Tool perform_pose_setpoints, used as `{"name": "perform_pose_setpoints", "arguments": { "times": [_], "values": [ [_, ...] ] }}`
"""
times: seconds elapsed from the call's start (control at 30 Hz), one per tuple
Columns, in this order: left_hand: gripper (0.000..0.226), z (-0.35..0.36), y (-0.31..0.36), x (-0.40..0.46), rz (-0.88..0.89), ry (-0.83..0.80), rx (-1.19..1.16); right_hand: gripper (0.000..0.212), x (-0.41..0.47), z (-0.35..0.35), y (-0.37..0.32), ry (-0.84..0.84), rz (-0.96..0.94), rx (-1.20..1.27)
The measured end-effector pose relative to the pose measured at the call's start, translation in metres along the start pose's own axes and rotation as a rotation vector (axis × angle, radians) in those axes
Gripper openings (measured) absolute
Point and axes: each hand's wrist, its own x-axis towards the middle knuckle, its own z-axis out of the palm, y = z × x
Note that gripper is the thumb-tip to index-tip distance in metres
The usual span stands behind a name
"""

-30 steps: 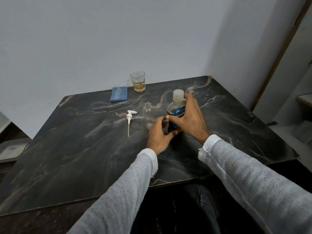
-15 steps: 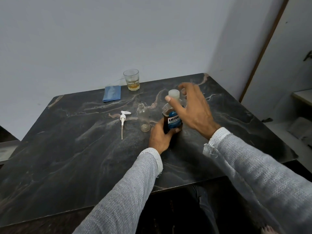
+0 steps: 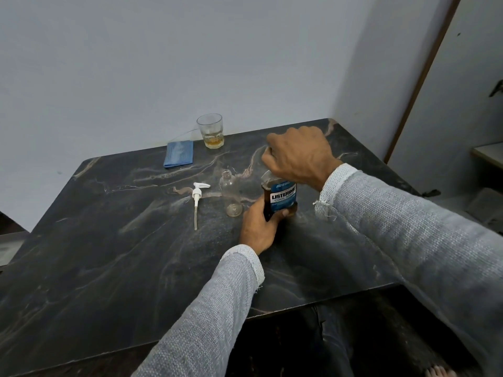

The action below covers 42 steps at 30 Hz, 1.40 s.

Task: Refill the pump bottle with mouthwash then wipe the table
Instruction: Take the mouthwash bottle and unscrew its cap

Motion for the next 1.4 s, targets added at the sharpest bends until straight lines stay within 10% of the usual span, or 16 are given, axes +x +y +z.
{"name": "perform_pose_setpoints", "arguments": {
  "times": [0.5, 0.73, 0.9, 1.4],
  "values": [
    [0.042, -0.009, -0.005, 0.005, 0.024, -0.137, -0.014, 0.029, 0.002, 0.007, 0.022, 0.0, -0.332, 0.268],
    [0.042, -0.008, -0.003, 0.002, 0.041, -0.105, -0.021, 0.073, -0.005, -0.006, 0.016, -0.033, -0.055, 0.113],
    [0.04, -0.008, -0.001, 0.001, 0.043, -0.093, -0.047, 0.059, -0.001, -0.004, -0.01, -0.024, 0.025, -0.099],
    [0.043, -0.013, 0.003, 0.003, 0.036, -0.162, 0.011, 0.063, 0.017, 0.003, 0.019, 0.017, -0.446, 0.027]
  ]
}}
